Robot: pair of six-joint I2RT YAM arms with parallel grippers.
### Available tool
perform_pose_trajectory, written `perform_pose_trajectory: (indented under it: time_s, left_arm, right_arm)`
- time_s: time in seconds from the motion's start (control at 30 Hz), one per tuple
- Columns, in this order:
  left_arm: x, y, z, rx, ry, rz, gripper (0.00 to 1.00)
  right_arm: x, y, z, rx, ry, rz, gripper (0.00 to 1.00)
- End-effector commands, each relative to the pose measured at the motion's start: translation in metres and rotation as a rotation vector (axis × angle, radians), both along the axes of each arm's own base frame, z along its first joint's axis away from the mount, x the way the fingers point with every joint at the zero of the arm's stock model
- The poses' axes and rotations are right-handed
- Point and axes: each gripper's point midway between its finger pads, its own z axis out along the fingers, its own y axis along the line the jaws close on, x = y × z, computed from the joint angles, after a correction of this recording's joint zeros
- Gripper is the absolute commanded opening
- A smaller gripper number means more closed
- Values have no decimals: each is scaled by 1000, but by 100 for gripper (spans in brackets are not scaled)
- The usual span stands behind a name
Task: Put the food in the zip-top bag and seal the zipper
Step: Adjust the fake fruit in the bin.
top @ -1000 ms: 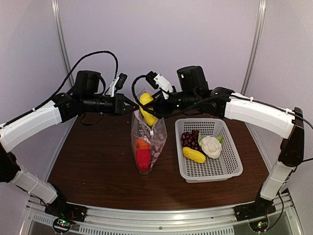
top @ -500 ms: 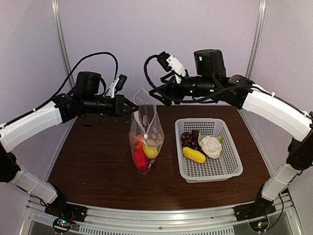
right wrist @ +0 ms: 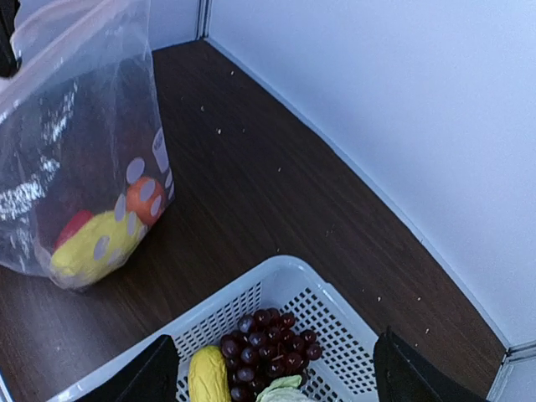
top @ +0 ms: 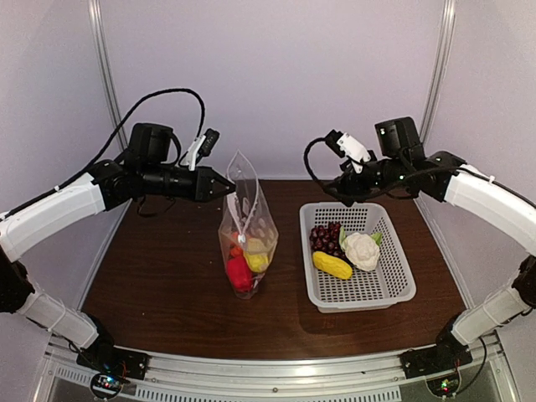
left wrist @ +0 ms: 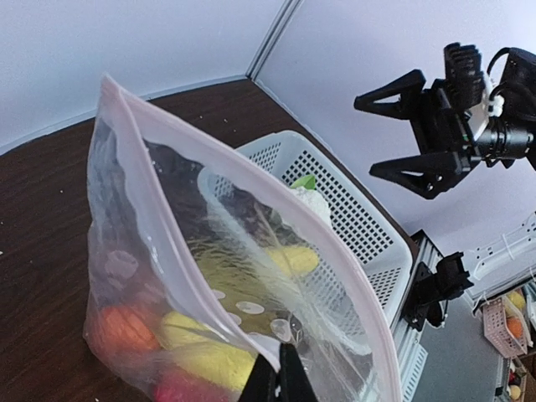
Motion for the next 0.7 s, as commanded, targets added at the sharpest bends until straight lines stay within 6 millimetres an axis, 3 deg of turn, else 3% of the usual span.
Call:
perform_pose_trajectory:
  time_s: [0.0, 0.2, 0.67]
  left_arm:
    - [-2, -3, 10, 53, -121, -76, 0]
    - [-7, -8, -2, 54, -125, -131, 0]
    - [-13, -13, -17, 35, -157, -189, 0]
  right_arm:
    - [-22, -23, -71, -243, 124, 36, 79]
    - [-39, -38, -149, -431, 296, 90, 71]
    - [-38, -27, -226, -555, 514, 145, 61]
